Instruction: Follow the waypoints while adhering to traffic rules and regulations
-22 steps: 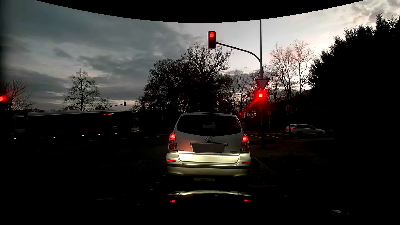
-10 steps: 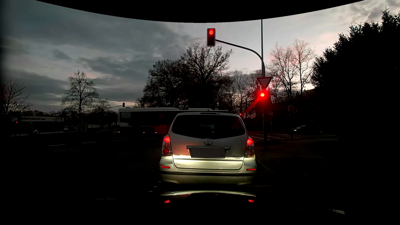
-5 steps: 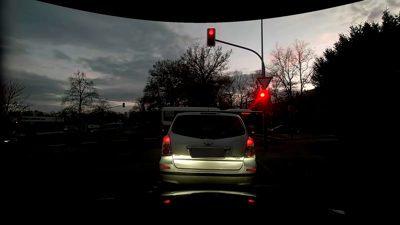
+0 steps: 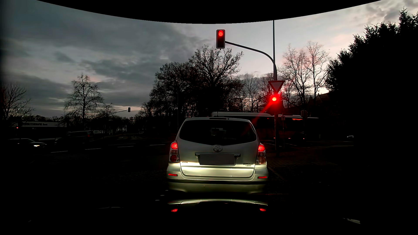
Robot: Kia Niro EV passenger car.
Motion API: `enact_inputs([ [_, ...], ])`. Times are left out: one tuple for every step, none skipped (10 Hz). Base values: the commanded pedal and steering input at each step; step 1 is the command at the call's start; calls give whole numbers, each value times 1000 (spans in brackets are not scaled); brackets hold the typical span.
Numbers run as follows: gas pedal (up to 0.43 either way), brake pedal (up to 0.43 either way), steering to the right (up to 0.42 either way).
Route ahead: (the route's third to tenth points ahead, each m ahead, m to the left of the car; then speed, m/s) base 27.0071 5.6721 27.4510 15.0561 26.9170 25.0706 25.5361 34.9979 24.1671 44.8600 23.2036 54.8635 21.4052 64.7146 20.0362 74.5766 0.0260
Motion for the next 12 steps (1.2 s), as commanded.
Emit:
enact_inputs([
  [0, 494, 0],
  [0, 488, -1],
  [0, 409, -1],
  [0, 378, 0],
  [0, 372, 0],
  [0, 366, -1],
  [0, 366, -1],
  [0, 360, 0],
  [0, 360, -1],
  [0, 360, 0],
  [0, 360, 0],
  [0, 360, -1],
])
